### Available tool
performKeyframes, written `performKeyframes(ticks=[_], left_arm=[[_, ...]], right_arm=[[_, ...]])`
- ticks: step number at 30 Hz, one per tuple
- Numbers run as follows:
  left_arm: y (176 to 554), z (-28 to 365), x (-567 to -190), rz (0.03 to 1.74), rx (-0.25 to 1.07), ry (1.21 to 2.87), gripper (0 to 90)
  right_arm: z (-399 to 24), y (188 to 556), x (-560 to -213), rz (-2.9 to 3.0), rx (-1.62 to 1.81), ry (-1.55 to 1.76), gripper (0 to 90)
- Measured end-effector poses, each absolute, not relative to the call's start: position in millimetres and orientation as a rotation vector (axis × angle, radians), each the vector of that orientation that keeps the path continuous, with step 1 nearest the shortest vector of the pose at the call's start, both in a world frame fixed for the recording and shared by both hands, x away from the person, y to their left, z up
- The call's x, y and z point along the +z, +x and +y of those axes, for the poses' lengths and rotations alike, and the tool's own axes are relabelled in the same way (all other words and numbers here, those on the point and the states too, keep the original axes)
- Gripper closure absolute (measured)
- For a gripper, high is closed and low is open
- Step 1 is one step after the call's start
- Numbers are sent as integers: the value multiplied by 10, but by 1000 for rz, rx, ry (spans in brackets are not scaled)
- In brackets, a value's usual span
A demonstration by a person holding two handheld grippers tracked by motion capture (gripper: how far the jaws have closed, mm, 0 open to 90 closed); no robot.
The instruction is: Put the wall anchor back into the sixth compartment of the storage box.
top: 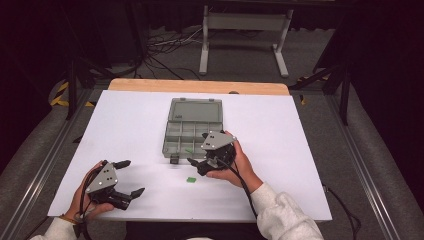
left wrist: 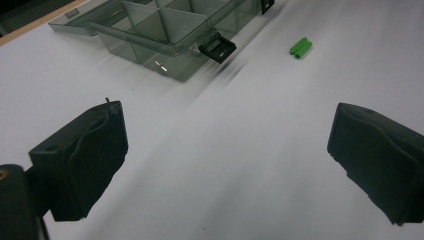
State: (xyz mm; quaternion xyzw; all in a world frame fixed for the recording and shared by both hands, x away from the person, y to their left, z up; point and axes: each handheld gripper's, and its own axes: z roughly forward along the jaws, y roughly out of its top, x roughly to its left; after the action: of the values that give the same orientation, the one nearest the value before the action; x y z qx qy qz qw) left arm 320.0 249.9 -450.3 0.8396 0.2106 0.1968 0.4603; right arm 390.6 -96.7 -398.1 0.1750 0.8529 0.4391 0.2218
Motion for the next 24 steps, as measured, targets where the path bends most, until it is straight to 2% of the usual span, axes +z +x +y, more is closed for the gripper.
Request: performKeyframes(ticks=[12,21,24], left_arm=[[3202,2512,-4496,512,492,2070,35],[3198,2501,-4501,515,493,2075,34],[3199,2500,-4498,510,495,2078,34]], right_arm=[[-989,3820,-4078,2397,1176,451,126],[-981,3694,-4188,2474,1172,371,331],[-961,3673,-4234,2527,1149,337,457]])
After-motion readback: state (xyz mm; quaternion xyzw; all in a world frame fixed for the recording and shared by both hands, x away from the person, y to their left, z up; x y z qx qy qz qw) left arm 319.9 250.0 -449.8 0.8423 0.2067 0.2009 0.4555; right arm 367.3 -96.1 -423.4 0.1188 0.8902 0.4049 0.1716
